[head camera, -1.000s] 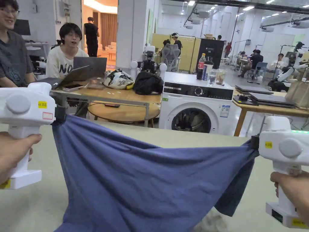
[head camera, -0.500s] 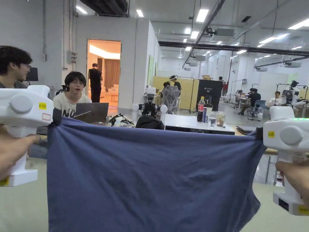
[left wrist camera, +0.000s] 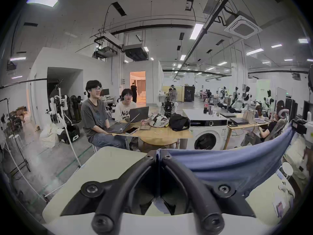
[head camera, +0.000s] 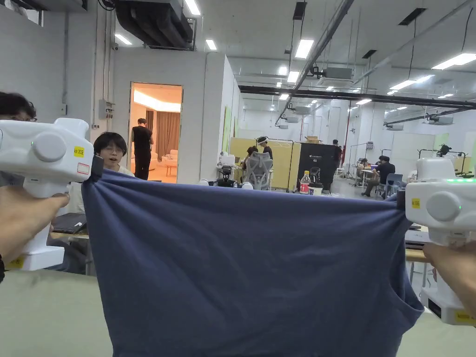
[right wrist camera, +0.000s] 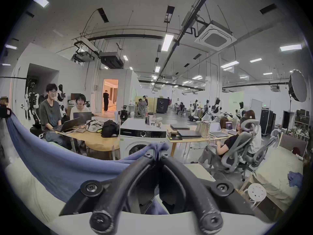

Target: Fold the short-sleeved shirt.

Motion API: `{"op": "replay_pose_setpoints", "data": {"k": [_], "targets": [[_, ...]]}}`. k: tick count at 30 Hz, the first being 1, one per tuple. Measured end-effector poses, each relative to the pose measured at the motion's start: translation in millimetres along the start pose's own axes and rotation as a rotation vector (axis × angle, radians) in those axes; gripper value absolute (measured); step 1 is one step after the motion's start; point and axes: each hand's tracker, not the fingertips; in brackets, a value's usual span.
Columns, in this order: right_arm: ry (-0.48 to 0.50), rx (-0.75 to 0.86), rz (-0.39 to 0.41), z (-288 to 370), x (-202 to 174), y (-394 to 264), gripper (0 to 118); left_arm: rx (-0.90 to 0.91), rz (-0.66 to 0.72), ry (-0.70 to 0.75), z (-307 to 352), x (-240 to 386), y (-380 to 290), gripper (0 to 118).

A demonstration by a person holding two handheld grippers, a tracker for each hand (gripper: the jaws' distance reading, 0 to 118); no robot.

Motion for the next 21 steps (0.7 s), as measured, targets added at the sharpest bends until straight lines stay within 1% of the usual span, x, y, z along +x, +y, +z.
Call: {"op": "replay_pose_setpoints", "data": {"k": [3,4,7,9,11,16,19,21], "targets": [[0.003,-0.025,0.014,9,2,-35,0,-0.024,0.005,-0.017,5,2,-32,0],[0.003,-0.052,0.036,13,2,-49,0,-0.035,0.004,-0.018,7,3,-45,0],[0.007,-0.098,0.042,32,6,-93,0,-0.073,0.014,-0.047,21,5,-91,0],[0.008,-0.138,0.047,31,9,-123,0,-0.088,0.006,-0.061,35,7,-122,0],[0.0,-0.166,0.068,50,12,-148,0,-0.121,-0.003,-0.08,54,7,-155,0],[0.009,-0.227,0.061,99,24,-199,0,-0.178,0.046,-0.115,101,3,-221,0],[0.014,-0.271,0.101,129,26,-226,0,-0.198,0.057,-0.126,126,-3,-252,0],[0.015,-0.286,0.109,147,26,-247,0,-0.221,0.066,-0.136,143,-6,-272,0]]}}
